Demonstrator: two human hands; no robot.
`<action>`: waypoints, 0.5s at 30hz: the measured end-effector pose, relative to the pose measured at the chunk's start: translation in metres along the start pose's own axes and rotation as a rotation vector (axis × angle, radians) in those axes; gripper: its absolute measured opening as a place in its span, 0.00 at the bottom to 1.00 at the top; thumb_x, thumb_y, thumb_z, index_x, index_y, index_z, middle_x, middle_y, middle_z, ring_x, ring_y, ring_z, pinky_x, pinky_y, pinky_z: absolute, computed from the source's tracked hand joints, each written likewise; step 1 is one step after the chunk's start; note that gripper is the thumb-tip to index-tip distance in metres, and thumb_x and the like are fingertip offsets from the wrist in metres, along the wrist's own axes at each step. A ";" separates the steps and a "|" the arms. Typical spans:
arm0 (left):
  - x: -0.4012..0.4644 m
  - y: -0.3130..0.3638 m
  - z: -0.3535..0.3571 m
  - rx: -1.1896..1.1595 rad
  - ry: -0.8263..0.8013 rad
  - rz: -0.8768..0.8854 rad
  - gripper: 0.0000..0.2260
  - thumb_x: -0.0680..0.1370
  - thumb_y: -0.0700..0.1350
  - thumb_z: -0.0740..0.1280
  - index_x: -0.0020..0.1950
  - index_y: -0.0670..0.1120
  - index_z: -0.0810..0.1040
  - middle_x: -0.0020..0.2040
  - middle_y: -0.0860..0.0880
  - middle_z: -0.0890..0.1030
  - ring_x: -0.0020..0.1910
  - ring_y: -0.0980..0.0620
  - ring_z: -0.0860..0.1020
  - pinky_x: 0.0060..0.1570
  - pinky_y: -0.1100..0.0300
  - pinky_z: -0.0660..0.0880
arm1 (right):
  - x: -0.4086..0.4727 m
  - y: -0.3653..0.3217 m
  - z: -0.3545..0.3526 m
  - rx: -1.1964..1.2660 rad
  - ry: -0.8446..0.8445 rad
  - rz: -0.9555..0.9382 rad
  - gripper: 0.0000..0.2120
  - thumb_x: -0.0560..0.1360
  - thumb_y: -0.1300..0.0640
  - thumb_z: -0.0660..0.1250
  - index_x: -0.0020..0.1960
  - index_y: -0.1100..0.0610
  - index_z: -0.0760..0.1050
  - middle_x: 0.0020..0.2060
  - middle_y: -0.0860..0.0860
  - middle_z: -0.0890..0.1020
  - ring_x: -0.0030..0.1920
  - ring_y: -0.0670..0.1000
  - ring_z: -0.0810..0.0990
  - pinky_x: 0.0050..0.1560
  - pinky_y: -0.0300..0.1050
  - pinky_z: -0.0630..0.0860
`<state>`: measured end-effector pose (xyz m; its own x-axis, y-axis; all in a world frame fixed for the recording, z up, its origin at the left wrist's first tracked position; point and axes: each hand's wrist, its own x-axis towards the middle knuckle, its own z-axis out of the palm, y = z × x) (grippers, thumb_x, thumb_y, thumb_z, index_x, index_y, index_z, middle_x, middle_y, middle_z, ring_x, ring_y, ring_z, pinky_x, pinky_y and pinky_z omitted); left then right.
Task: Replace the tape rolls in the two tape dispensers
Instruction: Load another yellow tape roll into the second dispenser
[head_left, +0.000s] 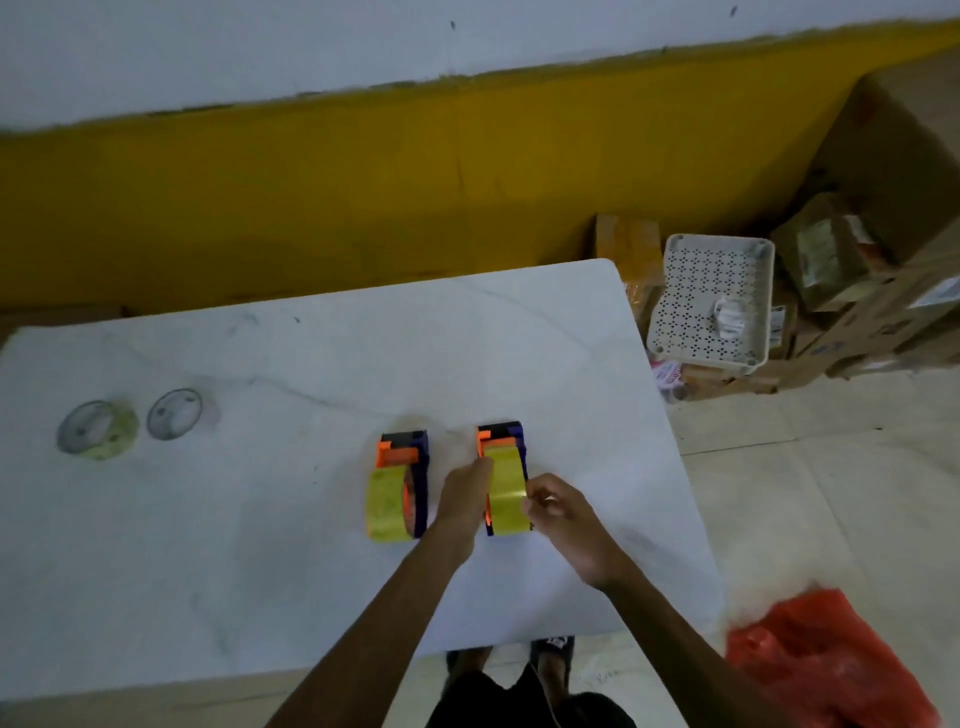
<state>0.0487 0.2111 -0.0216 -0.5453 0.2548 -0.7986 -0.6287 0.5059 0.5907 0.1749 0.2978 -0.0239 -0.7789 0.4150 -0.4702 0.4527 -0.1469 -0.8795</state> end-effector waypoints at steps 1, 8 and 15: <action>-0.001 -0.001 0.000 0.004 0.004 0.004 0.14 0.64 0.57 0.62 0.42 0.49 0.73 0.42 0.47 0.73 0.42 0.49 0.72 0.43 0.51 0.69 | 0.000 0.003 0.001 0.025 -0.017 0.008 0.04 0.77 0.62 0.64 0.49 0.63 0.73 0.41 0.52 0.76 0.42 0.48 0.75 0.44 0.39 0.71; -0.015 -0.008 -0.003 0.120 0.030 0.134 0.14 0.68 0.58 0.64 0.41 0.47 0.72 0.40 0.45 0.70 0.41 0.50 0.70 0.43 0.53 0.67 | 0.011 -0.001 -0.004 0.086 0.067 0.170 0.12 0.66 0.45 0.67 0.45 0.51 0.79 0.47 0.55 0.83 0.51 0.55 0.83 0.58 0.55 0.79; -0.011 -0.013 -0.008 0.227 0.041 0.251 0.15 0.78 0.53 0.63 0.37 0.44 0.67 0.35 0.46 0.66 0.35 0.50 0.67 0.35 0.57 0.64 | 0.072 -0.050 -0.013 -0.415 -0.004 0.000 0.11 0.75 0.51 0.67 0.54 0.55 0.80 0.49 0.51 0.82 0.48 0.50 0.78 0.45 0.40 0.71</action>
<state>0.0583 0.1949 -0.0196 -0.6922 0.3636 -0.6234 -0.3349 0.6034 0.7237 0.1015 0.3468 -0.0127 -0.7799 0.4117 -0.4714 0.5890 0.2281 -0.7753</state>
